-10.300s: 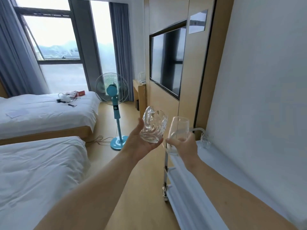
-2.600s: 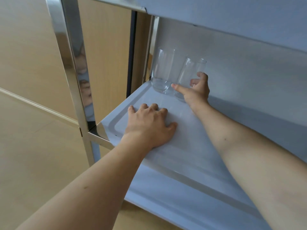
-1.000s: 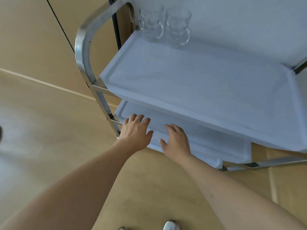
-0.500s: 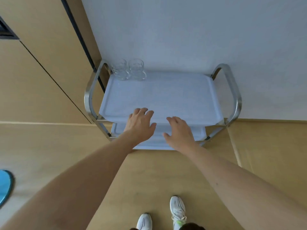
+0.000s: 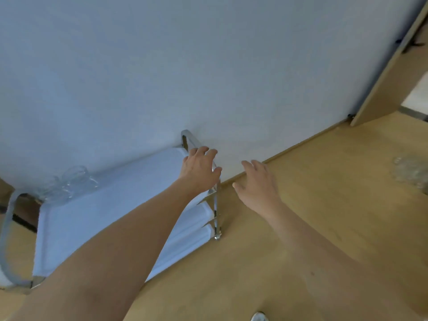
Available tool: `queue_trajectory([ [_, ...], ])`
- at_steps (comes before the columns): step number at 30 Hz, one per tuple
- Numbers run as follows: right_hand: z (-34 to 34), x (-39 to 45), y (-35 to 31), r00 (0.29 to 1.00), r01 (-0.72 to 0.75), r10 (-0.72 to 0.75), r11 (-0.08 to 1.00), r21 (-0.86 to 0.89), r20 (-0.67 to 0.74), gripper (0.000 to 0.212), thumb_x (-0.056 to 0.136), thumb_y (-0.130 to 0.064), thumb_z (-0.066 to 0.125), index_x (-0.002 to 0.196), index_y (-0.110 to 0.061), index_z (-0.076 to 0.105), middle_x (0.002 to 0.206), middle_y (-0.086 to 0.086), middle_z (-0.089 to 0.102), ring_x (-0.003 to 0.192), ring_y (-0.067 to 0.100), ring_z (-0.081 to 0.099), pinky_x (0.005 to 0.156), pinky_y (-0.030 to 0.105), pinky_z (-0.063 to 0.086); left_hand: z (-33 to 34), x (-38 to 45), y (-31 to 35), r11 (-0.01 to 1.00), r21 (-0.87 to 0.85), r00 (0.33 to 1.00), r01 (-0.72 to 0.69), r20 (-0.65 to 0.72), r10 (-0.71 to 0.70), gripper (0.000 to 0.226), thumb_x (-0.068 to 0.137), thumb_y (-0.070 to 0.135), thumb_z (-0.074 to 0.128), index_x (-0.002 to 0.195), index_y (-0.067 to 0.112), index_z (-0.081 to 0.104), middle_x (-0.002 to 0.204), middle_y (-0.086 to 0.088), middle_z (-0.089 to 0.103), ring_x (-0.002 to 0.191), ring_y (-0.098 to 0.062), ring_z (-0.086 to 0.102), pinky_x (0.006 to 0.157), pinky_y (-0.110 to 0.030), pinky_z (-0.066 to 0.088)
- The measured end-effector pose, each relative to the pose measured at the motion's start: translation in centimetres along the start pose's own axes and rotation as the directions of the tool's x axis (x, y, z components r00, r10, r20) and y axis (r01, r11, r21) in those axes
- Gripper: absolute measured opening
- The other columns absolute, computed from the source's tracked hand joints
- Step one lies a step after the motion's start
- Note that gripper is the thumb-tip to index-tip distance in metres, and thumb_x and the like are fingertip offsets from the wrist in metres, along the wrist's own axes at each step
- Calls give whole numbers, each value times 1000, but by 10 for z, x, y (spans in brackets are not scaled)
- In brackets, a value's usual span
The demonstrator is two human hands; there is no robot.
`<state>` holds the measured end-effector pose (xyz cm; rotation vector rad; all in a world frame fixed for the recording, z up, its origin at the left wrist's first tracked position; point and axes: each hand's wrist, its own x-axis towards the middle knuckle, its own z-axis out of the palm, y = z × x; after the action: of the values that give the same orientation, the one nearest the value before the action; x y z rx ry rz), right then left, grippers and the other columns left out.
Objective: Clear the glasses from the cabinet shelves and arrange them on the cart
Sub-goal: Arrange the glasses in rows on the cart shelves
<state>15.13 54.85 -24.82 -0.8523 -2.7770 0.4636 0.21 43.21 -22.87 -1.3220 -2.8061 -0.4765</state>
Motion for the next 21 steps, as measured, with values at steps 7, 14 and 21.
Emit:
queue_trajectory([
  [7,-55,17,132,967,-242,238,970,-35,-86,65,91,-44,59,147,-18,41,144,8,48,135,31,38,113,43,33,42,88,134,971,-10,969,-240,65,240,58,96,43,54,149,22,42,155,-7,39,144,-31,29,114,-47,31],
  [14,-91,26,242,909,-406,399,913,-43,-121,68,91,-40,61,150,-16,38,149,12,43,138,33,34,114,43,32,89,160,242,909,-14,904,-416,105,415,61,94,44,56,150,22,41,155,-8,38,143,-32,30,112,-48,32],
  [21,-115,38,326,817,-568,551,819,-78,-170,68,93,-42,60,152,-18,36,156,11,36,144,33,29,117,45,30,135,213,337,814,-90,797,-574,165,581,62,95,45,56,150,22,39,155,-9,39,142,-32,32,112,-48,35],
])
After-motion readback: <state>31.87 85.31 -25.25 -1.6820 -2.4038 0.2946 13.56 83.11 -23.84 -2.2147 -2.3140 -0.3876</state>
